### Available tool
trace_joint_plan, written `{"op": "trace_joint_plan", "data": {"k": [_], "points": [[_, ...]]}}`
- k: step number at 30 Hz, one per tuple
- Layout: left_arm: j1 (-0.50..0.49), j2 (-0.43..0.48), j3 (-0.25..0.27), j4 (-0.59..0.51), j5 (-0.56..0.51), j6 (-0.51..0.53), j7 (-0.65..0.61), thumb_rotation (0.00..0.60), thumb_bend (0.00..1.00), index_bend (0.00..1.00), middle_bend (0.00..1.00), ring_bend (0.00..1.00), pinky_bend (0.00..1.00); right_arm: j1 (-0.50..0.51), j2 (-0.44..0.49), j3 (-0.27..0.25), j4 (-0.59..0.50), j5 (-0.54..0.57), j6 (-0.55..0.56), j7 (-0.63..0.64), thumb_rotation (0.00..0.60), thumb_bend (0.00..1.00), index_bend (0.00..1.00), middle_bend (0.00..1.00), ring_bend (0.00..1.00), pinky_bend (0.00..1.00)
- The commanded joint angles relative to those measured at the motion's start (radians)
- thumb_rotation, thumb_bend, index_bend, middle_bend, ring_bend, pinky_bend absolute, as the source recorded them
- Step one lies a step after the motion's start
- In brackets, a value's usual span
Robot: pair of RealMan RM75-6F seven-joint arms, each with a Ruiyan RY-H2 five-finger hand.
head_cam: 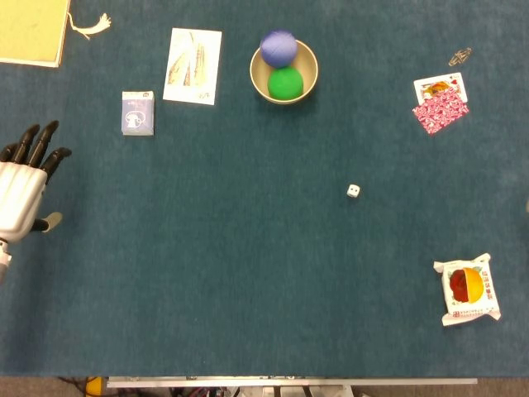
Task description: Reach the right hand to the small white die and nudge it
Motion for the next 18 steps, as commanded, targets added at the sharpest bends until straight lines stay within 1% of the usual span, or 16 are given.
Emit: {"op": "trace_joint_plan", "data": {"k": [1, 2, 4, 5, 7, 8, 9, 10, 13, 16, 18], "points": [[-0.002, 0.002, -0.002, 0.001, 0.002, -0.001, -0.006, 0.600, 0.02, 0.21, 0.00, 0.00, 0.24, 0.029, -0.018, 0.006, -0.005, 0.004, -0.041, -0.003, 0.600, 0.39, 0.45, 0.62, 0.66, 0.74], [-0.002, 0.002, -0.002, 0.002, 0.002, -0.001, -0.008, 0.600, 0.02, 0.21, 0.00, 0.00, 0.24, 0.039, -0.024, 0.007, -0.005, 0.008, -0.056, -0.007, 0.600, 0.39, 0.45, 0.69, 0.72, 0.79], [-0.001, 0.001, -0.002, 0.007, 0.002, 0.001, -0.016, 0.600, 0.02, 0.21, 0.00, 0.00, 0.24, 0.057, -0.040, 0.009, -0.003, 0.016, -0.085, -0.021, 0.600, 0.41, 0.45, 0.79, 0.82, 0.87], [0.000, 0.002, -0.002, 0.008, 0.003, 0.002, -0.019, 0.600, 0.02, 0.21, 0.00, 0.00, 0.24, 0.064, -0.047, 0.010, -0.003, 0.019, -0.096, -0.025, 0.600, 0.42, 0.45, 0.83, 0.85, 0.89], [0.002, 0.002, -0.001, 0.011, 0.002, 0.003, -0.025, 0.600, 0.02, 0.21, 0.00, 0.00, 0.24, 0.080, -0.066, 0.014, 0.004, 0.026, -0.117, -0.029, 0.600, 0.50, 0.44, 0.93, 0.93, 0.96], [0.003, 0.002, 0.000, 0.012, 0.001, 0.003, -0.027, 0.600, 0.02, 0.22, 0.00, 0.00, 0.24, 0.087, -0.074, 0.016, 0.007, 0.031, -0.127, -0.028, 0.600, 0.53, 0.44, 0.96, 0.96, 0.98], [0.005, 0.003, 0.001, 0.013, 0.002, 0.004, -0.029, 0.600, 0.02, 0.22, 0.00, 0.00, 0.24, 0.094, -0.082, 0.019, 0.012, 0.035, -0.135, -0.026, 0.600, 0.58, 0.43, 0.99, 0.98, 1.00], [0.005, 0.003, 0.002, 0.014, 0.002, 0.006, -0.031, 0.600, 0.02, 0.21, 0.00, 0.00, 0.24, 0.101, -0.090, 0.022, 0.016, 0.039, -0.142, -0.023, 0.600, 0.64, 0.43, 1.00, 1.00, 1.00], [0.007, 0.005, 0.000, 0.014, 0.003, 0.011, -0.035, 0.600, 0.02, 0.21, 0.00, 0.00, 0.24, 0.121, -0.115, 0.035, 0.030, 0.052, -0.160, -0.009, 0.600, 0.77, 0.42, 1.00, 1.00, 1.00], [0.008, 0.009, 0.000, 0.011, 0.005, 0.014, -0.035, 0.600, 0.02, 0.21, 0.00, 0.00, 0.24, 0.142, -0.131, 0.048, 0.041, 0.064, -0.177, 0.004, 0.600, 0.86, 0.42, 1.00, 1.00, 1.00], [0.009, 0.010, 0.000, 0.009, 0.004, 0.014, -0.035, 0.600, 0.02, 0.22, 0.00, 0.00, 0.24, 0.151, -0.138, 0.055, 0.044, 0.070, -0.181, 0.012, 0.600, 0.90, 0.42, 1.00, 1.00, 1.00]]}}
